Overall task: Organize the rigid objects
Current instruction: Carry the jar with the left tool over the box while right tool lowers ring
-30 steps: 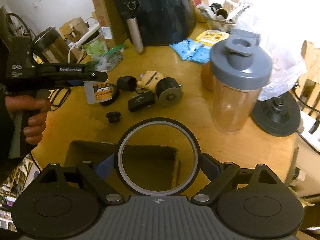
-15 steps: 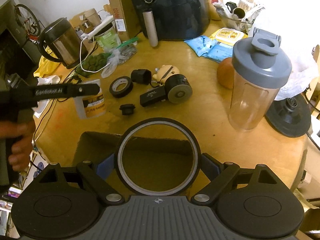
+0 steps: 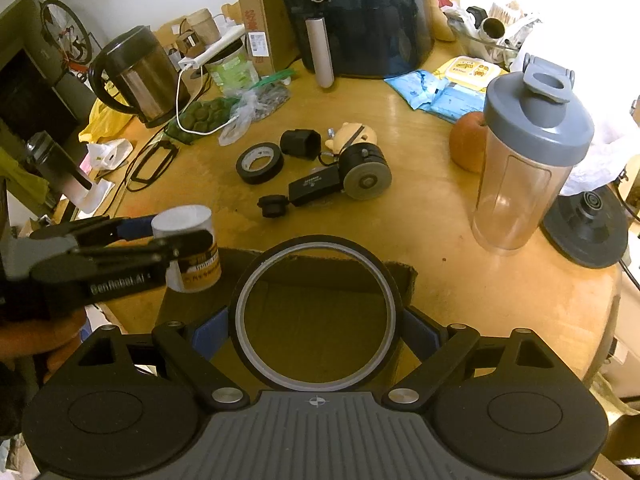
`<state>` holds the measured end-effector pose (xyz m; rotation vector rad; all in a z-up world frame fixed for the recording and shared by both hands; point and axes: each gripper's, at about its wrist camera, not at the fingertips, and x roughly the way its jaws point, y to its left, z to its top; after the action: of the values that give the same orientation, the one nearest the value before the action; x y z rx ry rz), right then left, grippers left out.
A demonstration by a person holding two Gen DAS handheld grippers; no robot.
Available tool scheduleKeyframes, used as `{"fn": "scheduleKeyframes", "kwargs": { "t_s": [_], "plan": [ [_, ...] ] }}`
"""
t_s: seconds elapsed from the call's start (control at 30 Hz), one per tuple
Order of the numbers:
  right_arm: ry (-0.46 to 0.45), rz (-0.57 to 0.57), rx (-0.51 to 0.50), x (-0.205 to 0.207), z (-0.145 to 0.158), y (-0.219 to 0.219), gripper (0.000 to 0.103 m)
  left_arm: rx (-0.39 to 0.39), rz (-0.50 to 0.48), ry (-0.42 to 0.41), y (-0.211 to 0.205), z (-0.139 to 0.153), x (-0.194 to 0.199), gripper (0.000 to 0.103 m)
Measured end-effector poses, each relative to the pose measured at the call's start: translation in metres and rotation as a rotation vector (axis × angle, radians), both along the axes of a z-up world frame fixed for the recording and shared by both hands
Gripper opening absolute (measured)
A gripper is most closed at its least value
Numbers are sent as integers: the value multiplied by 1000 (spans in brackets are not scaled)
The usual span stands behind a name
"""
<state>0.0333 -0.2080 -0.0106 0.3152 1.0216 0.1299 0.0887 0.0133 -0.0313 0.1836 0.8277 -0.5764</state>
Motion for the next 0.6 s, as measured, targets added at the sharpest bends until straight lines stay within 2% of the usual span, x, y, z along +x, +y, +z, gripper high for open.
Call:
{"fn": "scheduleKeyframes", "kwargs": {
  "t_s": [0.27,0.6],
  "plan": [
    [15,3,-5,-10,-3,8,92,12,17,35,8,-11,-13,52],
    [51,15,-19,-14,-9,17,92,25,36,52,4,-19,-2,53]
  ]
}}
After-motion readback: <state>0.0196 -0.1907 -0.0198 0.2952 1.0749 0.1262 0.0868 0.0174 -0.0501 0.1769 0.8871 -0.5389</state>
